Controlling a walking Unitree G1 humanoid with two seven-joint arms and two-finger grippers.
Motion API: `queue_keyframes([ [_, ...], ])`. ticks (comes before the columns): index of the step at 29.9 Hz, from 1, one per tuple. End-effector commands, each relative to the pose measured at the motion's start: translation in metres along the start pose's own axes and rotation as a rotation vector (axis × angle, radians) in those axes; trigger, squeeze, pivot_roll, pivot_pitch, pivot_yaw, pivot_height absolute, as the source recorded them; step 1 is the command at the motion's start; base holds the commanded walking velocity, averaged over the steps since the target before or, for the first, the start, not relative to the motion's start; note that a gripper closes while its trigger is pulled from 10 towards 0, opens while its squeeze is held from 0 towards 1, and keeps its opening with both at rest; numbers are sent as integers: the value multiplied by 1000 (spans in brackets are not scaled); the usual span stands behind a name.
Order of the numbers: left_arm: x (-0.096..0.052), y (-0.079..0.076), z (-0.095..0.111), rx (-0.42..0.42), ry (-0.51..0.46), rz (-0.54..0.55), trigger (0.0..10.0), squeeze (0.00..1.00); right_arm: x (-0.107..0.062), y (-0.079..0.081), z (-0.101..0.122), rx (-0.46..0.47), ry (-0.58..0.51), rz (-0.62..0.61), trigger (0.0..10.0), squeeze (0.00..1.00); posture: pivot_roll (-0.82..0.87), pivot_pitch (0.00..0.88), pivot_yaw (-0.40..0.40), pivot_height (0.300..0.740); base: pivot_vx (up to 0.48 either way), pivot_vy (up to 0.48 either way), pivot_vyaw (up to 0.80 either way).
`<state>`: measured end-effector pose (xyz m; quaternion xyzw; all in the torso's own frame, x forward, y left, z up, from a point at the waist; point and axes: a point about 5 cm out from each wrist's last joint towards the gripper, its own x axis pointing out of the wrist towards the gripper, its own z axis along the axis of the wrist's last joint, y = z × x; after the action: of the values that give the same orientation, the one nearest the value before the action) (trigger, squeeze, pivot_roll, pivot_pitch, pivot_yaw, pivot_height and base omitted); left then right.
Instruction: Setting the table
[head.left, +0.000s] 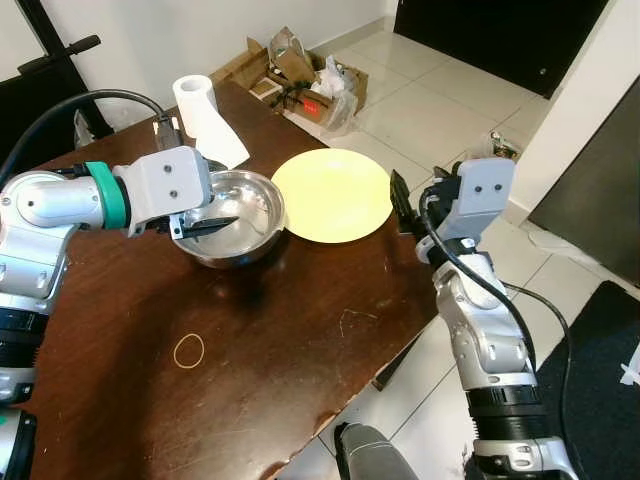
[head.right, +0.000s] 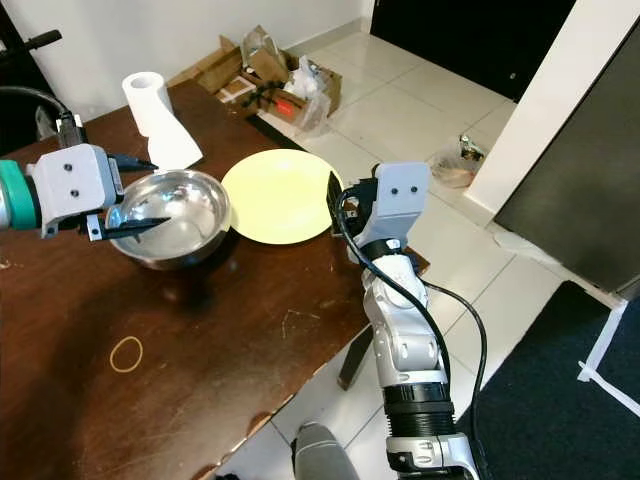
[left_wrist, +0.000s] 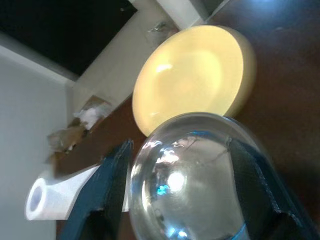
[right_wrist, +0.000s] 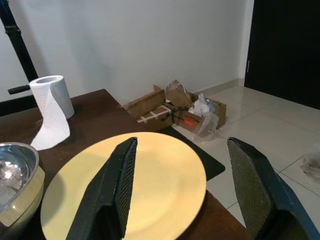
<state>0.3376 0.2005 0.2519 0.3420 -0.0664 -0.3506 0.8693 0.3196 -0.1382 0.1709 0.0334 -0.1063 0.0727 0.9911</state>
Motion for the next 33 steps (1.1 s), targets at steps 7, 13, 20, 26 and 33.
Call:
queue_keyframes([
  [7,22,-7,-54,-429,175,607,10000,0,-2,5,-6,1,21,10,10000,0,-200,6,50,740,0,0,0],
  [13,24,7,-21,-384,19,819,10000,0,-2,5,-6,-2,24,16,10000,0,-203,3,48,740,0,0,0],
  [20,31,-9,-33,-513,176,621,10000,0,-1,4,-6,-2,23,15,10000,0,-195,5,48,740,0,0,0],
  [26,28,-25,-60,-551,360,572,10000,98,-2,5,-7,1,28,15,10000,0,-189,6,50,740,0,0,0],
  [33,23,-46,-83,-612,481,553,10000,1000,-2,6,-8,4,29,16,10000,0,-189,9,45,740,0,0,0],
])
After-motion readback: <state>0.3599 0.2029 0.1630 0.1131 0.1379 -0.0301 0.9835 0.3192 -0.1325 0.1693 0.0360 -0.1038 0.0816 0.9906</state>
